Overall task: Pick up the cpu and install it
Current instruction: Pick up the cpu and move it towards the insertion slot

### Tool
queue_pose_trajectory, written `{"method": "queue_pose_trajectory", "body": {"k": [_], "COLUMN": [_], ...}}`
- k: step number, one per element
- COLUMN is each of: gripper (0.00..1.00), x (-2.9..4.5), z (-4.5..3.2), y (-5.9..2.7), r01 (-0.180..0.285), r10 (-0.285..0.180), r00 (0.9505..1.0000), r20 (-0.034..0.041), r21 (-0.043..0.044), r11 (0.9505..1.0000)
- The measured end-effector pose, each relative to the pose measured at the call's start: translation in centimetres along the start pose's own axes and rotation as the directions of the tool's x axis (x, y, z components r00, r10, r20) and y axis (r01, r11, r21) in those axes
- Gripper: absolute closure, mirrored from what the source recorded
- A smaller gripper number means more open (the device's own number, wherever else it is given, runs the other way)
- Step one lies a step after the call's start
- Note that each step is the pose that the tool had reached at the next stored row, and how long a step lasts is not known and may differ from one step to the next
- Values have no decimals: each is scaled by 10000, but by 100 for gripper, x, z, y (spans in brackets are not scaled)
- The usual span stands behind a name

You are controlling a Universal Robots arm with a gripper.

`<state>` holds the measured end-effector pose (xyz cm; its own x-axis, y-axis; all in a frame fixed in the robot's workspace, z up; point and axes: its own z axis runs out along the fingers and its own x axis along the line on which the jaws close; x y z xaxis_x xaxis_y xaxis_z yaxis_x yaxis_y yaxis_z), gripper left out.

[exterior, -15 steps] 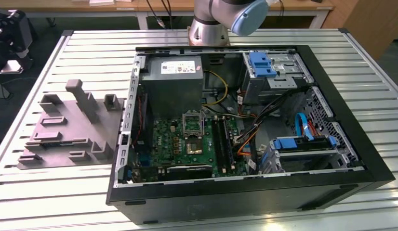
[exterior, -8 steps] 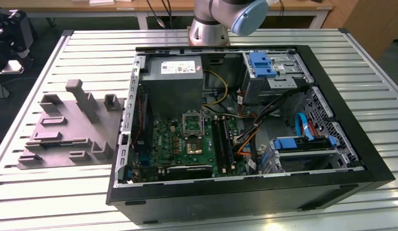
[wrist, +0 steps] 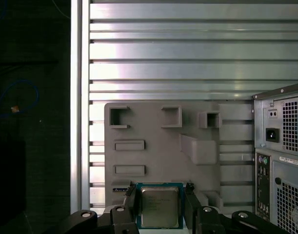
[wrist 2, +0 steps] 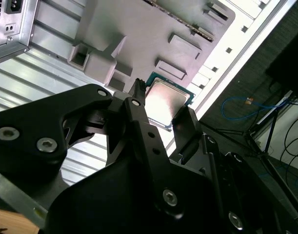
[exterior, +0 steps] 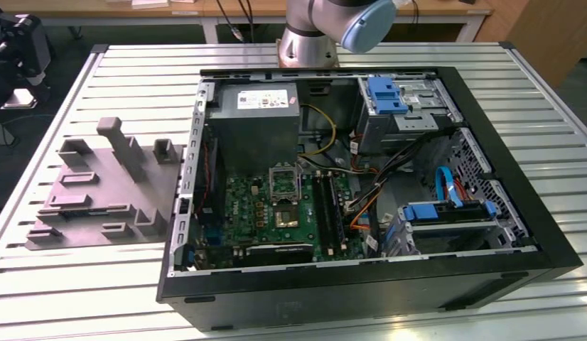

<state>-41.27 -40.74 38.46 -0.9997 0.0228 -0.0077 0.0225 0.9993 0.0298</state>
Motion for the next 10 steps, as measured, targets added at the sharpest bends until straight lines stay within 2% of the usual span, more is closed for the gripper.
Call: {"method": "queue_pose_trajectory", "body": {"k": [10], "gripper": [53], "x": [-37], "z": [1], "y": [1], "r01": [-1], "r10": [1], "r00": [10000], "r20": [1], "r21": [-1], "r11": [10000]}}
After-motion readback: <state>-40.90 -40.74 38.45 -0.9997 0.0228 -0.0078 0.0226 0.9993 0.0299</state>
